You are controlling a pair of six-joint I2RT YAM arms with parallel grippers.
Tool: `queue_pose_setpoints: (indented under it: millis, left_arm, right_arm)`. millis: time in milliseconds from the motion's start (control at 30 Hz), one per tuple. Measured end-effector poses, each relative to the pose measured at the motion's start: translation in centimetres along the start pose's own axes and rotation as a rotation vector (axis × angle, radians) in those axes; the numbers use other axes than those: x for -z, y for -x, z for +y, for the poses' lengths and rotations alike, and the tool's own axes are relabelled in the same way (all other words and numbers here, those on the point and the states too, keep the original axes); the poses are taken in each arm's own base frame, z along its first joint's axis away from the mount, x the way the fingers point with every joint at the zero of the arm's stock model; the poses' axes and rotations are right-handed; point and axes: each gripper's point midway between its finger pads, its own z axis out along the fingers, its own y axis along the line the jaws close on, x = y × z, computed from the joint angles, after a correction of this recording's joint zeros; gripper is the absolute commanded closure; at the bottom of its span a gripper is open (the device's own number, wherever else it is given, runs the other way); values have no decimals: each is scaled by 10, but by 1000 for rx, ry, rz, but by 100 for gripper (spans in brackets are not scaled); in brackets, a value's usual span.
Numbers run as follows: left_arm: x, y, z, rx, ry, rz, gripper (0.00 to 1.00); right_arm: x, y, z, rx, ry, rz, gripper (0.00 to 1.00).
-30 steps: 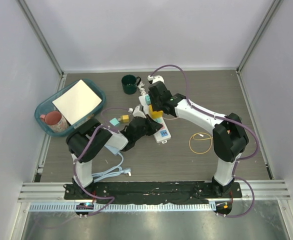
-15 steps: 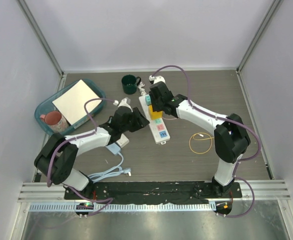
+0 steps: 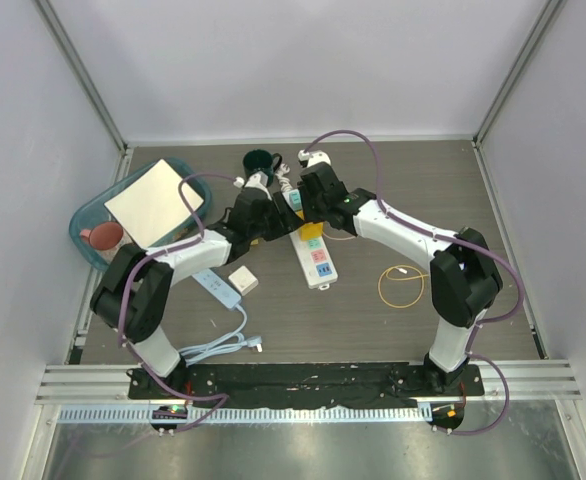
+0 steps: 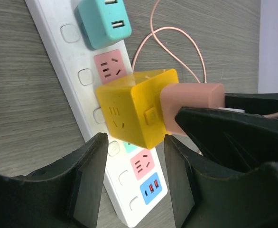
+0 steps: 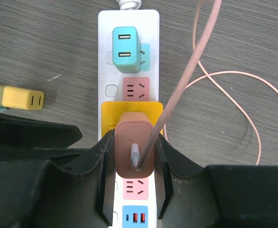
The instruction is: Pull the plug off the socket
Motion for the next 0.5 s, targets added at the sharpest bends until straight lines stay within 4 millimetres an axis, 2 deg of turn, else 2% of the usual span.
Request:
queue_pose_setpoints:
  millis: [300,500]
  left_arm:
    - [-14,-9,12,2,28,21,48]
    - [-21,-7,10,10,18,12,50]
  right_arm:
    - [0,1,1,-5,2,-2,99]
    - [13,15,3,-24,25,-38,99]
